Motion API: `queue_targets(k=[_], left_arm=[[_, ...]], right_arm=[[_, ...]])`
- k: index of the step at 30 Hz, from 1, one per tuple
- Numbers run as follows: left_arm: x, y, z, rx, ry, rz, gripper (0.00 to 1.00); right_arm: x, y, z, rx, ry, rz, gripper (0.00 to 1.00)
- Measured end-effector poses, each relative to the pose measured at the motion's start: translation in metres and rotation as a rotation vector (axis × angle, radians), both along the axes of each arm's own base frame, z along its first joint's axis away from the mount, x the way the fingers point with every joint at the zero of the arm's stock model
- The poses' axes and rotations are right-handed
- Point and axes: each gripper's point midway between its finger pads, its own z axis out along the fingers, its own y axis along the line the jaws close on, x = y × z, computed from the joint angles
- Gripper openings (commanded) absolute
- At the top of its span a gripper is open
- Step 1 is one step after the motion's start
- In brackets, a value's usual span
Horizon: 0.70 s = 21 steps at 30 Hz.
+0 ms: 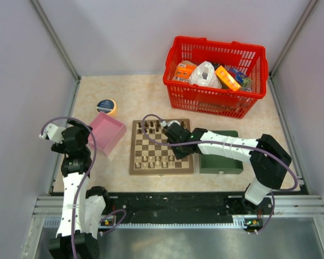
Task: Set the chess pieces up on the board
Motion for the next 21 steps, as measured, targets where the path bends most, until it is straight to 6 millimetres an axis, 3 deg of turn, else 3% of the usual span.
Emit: queue_targets(k=[12,21], left_arm=[[0.0,0.0,0.0,0.0,0.0,0.0,0.99],[0.0,0.0,0.0,0.0,-0.001,0.0,0.99]], right_arm=[[-0.002,0.0,-0.013,-0.029,0.021,0.001,0.19],[-0.005,0.001,-0.014,-0.032,0.022,0.009,0.26]])
